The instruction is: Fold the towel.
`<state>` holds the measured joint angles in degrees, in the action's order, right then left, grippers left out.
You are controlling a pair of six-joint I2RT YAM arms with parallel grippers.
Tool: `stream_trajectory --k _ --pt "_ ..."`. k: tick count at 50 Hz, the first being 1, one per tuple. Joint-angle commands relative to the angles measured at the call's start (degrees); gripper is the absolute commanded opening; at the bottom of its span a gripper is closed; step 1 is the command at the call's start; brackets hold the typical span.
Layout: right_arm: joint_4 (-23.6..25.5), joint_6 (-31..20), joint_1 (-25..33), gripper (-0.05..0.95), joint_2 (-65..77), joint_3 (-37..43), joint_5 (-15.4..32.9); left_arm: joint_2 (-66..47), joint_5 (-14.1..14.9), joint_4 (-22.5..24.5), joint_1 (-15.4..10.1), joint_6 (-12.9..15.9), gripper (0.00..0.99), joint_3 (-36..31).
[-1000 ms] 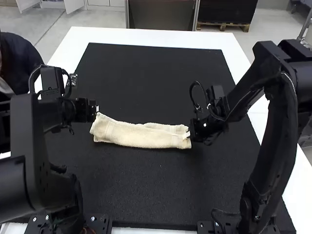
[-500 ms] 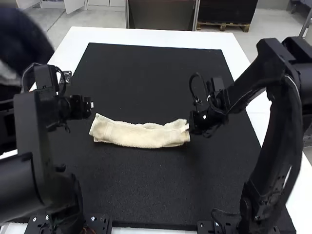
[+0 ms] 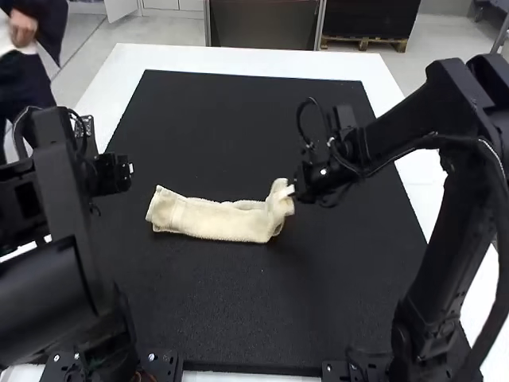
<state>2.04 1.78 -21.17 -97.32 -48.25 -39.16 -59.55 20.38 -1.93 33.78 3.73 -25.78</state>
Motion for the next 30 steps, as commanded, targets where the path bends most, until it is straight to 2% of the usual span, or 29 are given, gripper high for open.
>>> stream_trajectory --k 1,13,30 --pt "-0.2 2.1 -4.0 -0.02 0.5 -2.8 -3.4 1.3 0.4 0.1 1.4 -0.5 0.969 -1.8" --pt "-1.4 2.3 -10.3 -0.02 -4.5 -7.3 -3.5 1.4 0.6 -0.9 4.2 -0.5 0.969 -2.6" --pt "-2.4 2.7 -17.9 -0.02 -12.7 -16.1 -3.5 1.7 1.6 -1.0 5.2 -0.6 0.969 -2.4"
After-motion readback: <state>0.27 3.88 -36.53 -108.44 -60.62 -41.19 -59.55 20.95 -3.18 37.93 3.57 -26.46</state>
